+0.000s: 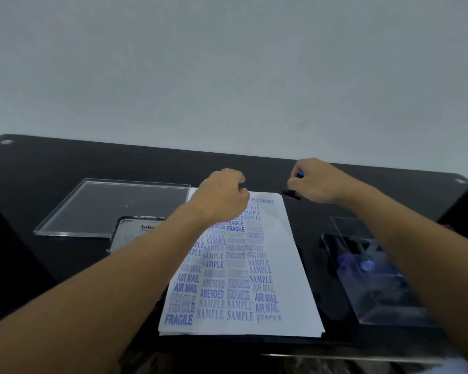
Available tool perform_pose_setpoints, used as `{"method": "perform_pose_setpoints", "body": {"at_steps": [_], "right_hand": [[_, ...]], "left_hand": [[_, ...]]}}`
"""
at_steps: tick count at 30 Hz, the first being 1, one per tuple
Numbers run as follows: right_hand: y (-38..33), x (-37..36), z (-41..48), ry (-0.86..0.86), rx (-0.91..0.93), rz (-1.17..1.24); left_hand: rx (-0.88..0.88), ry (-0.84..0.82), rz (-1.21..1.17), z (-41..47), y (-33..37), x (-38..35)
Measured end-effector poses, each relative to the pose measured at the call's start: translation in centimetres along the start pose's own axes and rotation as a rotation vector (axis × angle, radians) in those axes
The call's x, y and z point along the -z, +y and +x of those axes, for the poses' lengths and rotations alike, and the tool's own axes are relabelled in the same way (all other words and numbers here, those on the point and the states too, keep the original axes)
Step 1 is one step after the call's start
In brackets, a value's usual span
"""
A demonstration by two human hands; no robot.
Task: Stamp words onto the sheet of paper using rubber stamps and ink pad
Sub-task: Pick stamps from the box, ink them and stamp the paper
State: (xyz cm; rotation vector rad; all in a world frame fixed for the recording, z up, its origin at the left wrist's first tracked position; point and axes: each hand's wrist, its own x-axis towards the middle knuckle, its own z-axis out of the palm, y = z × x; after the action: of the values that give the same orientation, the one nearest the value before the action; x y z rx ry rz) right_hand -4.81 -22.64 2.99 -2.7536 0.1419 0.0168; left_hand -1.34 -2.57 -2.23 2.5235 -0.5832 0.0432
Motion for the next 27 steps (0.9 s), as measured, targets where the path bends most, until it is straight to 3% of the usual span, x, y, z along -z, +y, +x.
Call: {"method": "perform_pose_setpoints", "body": {"at_steps": [10, 27], "right_hand": [[0.0, -3.2, 5.2, -0.097, 0.018, -0.069], [-0.1, -5.0, 6.7, -0.146, 0.131, -0.217]], "left_hand": [[0.068, -0.040, 0.014, 4.5, -1.5, -4.3], [0.012, 0.004, 0.045, 6.4, -2.9, -6.9]]}}
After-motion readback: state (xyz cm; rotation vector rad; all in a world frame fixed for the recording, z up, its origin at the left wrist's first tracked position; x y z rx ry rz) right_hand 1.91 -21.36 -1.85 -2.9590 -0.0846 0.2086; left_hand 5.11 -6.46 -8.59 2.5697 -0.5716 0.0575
